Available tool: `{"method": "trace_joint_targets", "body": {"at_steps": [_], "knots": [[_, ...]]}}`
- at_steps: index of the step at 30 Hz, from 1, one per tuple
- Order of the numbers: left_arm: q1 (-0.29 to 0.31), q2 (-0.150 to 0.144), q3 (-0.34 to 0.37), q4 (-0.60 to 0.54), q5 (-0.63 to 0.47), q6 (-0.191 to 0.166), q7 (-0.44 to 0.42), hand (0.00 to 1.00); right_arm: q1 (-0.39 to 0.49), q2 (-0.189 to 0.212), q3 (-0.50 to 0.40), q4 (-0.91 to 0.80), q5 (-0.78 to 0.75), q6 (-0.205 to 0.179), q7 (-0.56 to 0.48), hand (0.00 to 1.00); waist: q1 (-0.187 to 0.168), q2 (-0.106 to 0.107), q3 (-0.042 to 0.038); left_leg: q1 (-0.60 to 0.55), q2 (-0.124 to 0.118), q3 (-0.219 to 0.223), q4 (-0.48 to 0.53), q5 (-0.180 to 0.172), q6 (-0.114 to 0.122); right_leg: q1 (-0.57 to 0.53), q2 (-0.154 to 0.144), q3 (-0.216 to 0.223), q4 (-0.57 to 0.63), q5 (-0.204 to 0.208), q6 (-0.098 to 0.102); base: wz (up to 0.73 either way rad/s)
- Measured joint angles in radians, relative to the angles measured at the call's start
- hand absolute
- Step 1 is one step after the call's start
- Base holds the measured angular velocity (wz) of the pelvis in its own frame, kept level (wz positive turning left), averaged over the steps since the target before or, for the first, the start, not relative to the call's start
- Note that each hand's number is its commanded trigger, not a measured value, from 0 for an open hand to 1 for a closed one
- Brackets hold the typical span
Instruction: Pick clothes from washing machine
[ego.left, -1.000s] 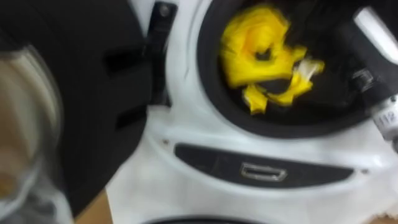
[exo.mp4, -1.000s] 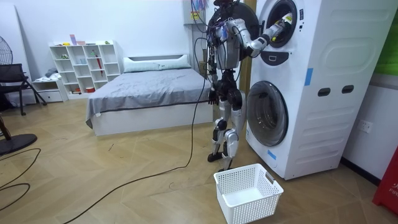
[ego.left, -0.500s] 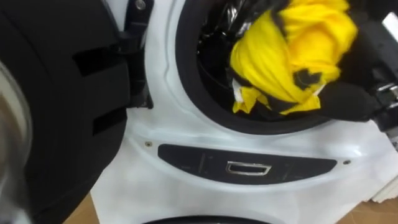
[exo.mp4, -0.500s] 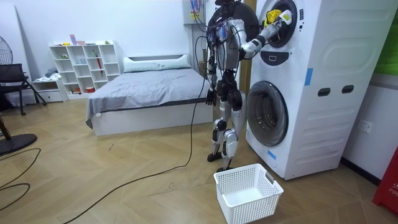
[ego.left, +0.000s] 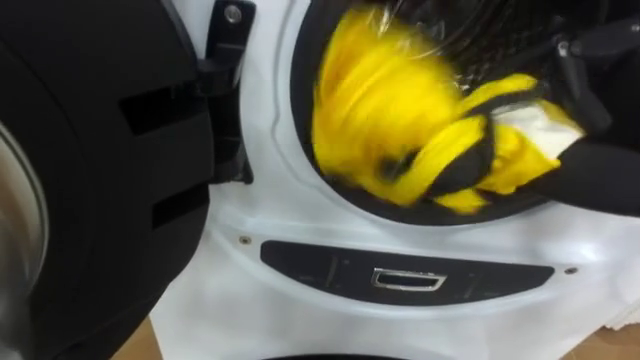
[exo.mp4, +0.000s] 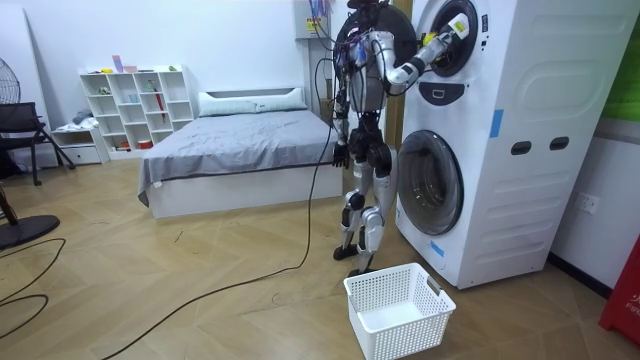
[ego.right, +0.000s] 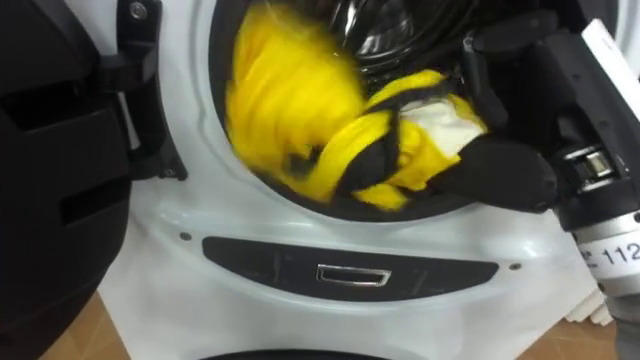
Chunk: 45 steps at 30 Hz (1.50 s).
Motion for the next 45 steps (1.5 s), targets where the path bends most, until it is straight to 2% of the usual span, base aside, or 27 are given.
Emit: {"method": "trace_joint_targets", "body": {"at_steps": [2,7,9,14,17,19,22,23,25,27,28,29,30,31,32,33,34,36,38,39,41,43,45], "knots": [[0.000,0.000,0.000,-0.003,0.000,0.002,0.000,0.00,0.003,0.000,-0.007,-0.001,0.025,-0.001,0.005,1.00,-0.001,0.001,0.0001,0.000,0.000,0.000,0.000,0.000,0.000,0.000,0.000,0.004,0.000,0.000,0.000,0.02],[-0.002,0.001,0.000,-0.027,0.003,0.010,0.000,0.00,0.027,-0.001,-0.030,0.006,0.081,-0.010,0.024,1.00,-0.002,0.002,0.0005,0.012,0.000,0.005,-0.006,0.000,0.000,0.004,0.004,0.060,0.001,0.000,0.000,-0.01],[-0.008,0.002,-0.004,-0.030,0.002,0.014,0.000,0.00,0.050,0.000,-0.035,0.032,0.113,-0.039,0.040,1.00,0.000,0.004,0.0006,0.025,0.000,0.010,-0.012,0.000,0.000,0.011,0.005,0.068,0.001,0.000,0.000,-0.05],[-0.026,0.003,-0.006,-0.041,0.002,0.038,0.000,0.00,0.078,0.003,-0.054,0.072,0.139,-0.075,0.082,1.00,-0.001,0.005,0.0008,0.036,-0.001,0.016,-0.016,-0.001,0.002,0.018,0.004,0.077,0.002,0.000,0.000,0.00],[-0.041,0.006,-0.004,-0.047,0.009,0.047,0.002,0.00,0.096,0.020,-0.081,0.088,0.157,-0.085,0.123,1.00,-0.002,0.011,-0.0005,0.036,0.005,0.055,-0.016,-0.004,0.006,0.016,0.004,0.101,0.003,0.003,0.000,0.00],[-0.052,0.012,-0.004,-0.047,0.011,0.048,0.003,0.00,0.117,0.034,-0.088,0.096,0.166,-0.100,0.136,1.00,-0.002,0.013,-0.0015,0.037,0.005,0.068,-0.016,-0.004,0.006,0.014,0.002,0.102,0.004,0.004,0.000,-0.08],[-0.062,0.016,-0.004,-0.047,0.011,0.064,0.009,0.00,0.134,0.078,-0.091,0.161,0.189,-0.134,0.170,1.00,-0.004,0.018,-0.0039,0.047,0.005,0.092,-0.016,-0.006,0.009,0.014,0.003,0.107,0.004,0.008,0.000,-0.21],[-0.068,0.016,-0.004,-0.048,0.011,0.076,0.009,0.00,0.141,0.102,-0.092,0.175,0.211,-0.131,0.178,1.00,-0.008,0.021,-0.0053,0.051,0.005,0.105,-0.016,-0.007,0.011,0.014,0.003,0.125,0.005,0.008,0.000,-0.28],[-0.078,0.017,-0.004,-0.050,0.010,0.082,0.009,0.00,0.191,0.125,-0.107,0.278,0.249,-0.092,0.178,1.00,-0.021,0.022,-0.0057,0.052,0.005,0.126,-0.016,-0.009,0.013,0.009,0.004,0.136,0.006,0.010,0.000,-0.28],[-0.079,0.015,-0.006,-0.054,0.007,0.091,0.007,0.00,0.259,0.162,-0.150,0.495,0.264,0.039,0.144,1.00,-0.038,0.033,-0.0051,0.049,0.005,0.178,-0.018,-0.010,0.014,-0.017,0.003,0.159,0.017,0.010,0.001,-0.54],[-0.075,0.013,-0.007,-0.055,0.007,0.093,0.007,0.00,0.273,0.172,-0.156,0.531,0.260,0.069,0.118,1.00,-0.048,0.040,-0.0058,0.046,0.005,0.191,-0.018,-0.009,0.014,-0.027,0.004,0.159,0.023,0.011,0.001,-0.74],[-0.065,0.009,-0.008,-0.056,0.007,0.098,0.007,0.00,0.290,0.184,-0.169,0.586,0.257,0.107,0.074,1.00,-0.077,0.055,-0.0040,0.039,0.005,0.208,-0.019,-0.010,0.013,-0.040,0.004,0.158,0.024,0.011,0.001,-0.83],[-0.058,0.006,-0.008,-0.055,0.007,0.104,0.005,0.00,0.294,0.184,-0.180,0.630,0.256,0.124,0.041,1.00,-0.106,0.068,-0.0006,0.030,0.004,0.238,-0.018,-0.011,0.011,-0.062,0.006,0.161,0.026,0.010,0.002,-0.87],[-0.059,0.006,-0.006,-0.057,0.008,0.104,0.003,0.00,0.295,0.184,-0.186,0.641,0.256,0.124,0.030,1.00,-0.115,0.077,0.0006,0.028,0.004,0.252,-0.018,-0.011,0.009,-0.067,0.007,0.162,0.028,0.010,0.003,-0.94],[-0.060,0.012,-0.005,-0.055,0.008,0.098,0.003,0.00,0.294,0.184,-0.194,0.650,0.257,0.124,0.017,1.00,-0.134,0.091,0.0083,0.024,0.005,0.260,-0.018,-0.009,0.005,-0.082,0.016,0.177,0.041,0.009,0.002,-0.74],[-0.062,0.025,-0.005,-0.054,0.008,0.083,0.002,0.00,0.295,0.184,-0.193,0.670,0.267,0.122,0.018,1.00,-0.166,0.091,0.0085,0.023,0.008,0.262,-0.019,-0.008,-0.003,-0.093,0.020,0.183,0.052,0.003,-0.005,-0.56],[-0.067,0.031,-0.006,-0.053,0.008,0.074,0.001,0.00,0.295,0.184,-0.193,0.687,0.267,0.122,0.019,1.00,-0.177,0.086,0.0091,0.025,0.010,0.264,-0.018,-0.007,-0.010,-0.098,0.021,0.186,0.055,-0.002,-0.008,-0.33],[-0.076,0.031,-0.018,-0.056,0.001,0.043,-0.009,0.00,0.295,0.184,-0.203,0.769,0.278,0.122,0.011,1.00,-0.190,0.076,0.0085,0.037,0.026,0.299,-0.013,-0.006,-0.024,-0.111,0.042,0.215,0.070,-0.011,-0.009,-0.42],[-0.076,0.026,-0.028,-0.053,0.000,0.040,-0.028,0.00,0.295,0.184,-0.209,0.798,0.285,0.122,0.011,1.00,-0.206,0.068,0.0080,0.036,0.032,0.318,-0.013,-0.003,-0.031,-0.126,0.053,0.234,0.084,-0.009,-0.016,-0.37],[-0.074,0.025,-0.036,-0.053,0.001,0.040,-0.039,0.00,0.295,0.184,-0.206,0.809,0.288,0.121,0.015,1.00,-0.219,0.061,0.0077,0.033,0.037,0.324,-0.010,-0.001,-0.034,-0.135,0.060,0.237,0.090,-0.005,-0.026,-0.21],[-0.078,0.025,-0.044,-0.054,0.001,0.041,-0.050,0.00,0.301,0.184,-0.203,0.843,0.290,0.118,0.034,1.00,-0.220,0.053,0.0062,0.031,0.045,0.333,0.001,-0.002,-0.037,-0.136,0.072,0.245,0.081,0.003,-0.037,-0.15],[-0.087,0.026,-0.049,-0.054,0.000,0.040,-0.061,0.00,0.319,0.185,-0.198,0.863,0.290,0.118,0.053,1.00,-0.215,0.056,0.0028,0.029,0.058,0.337,0.007,-0.006,-0.044,-0.135,0.081,0.250,0.070,0.010,-0.044,-0.13],[-0.079,0.028,-0.091,-0.056,-0.001,0.037,-0.064,0.00,0.337,0.185,-0.182,0.865,0.288,0.116,0.062,1.00,-0.216,0.061,0.0015,0.029,0.059,0.335,0.007,-0.009,-0.049,-0.136,0.086,0.252,0.070,0.010,-0.047,-0.09]]}}
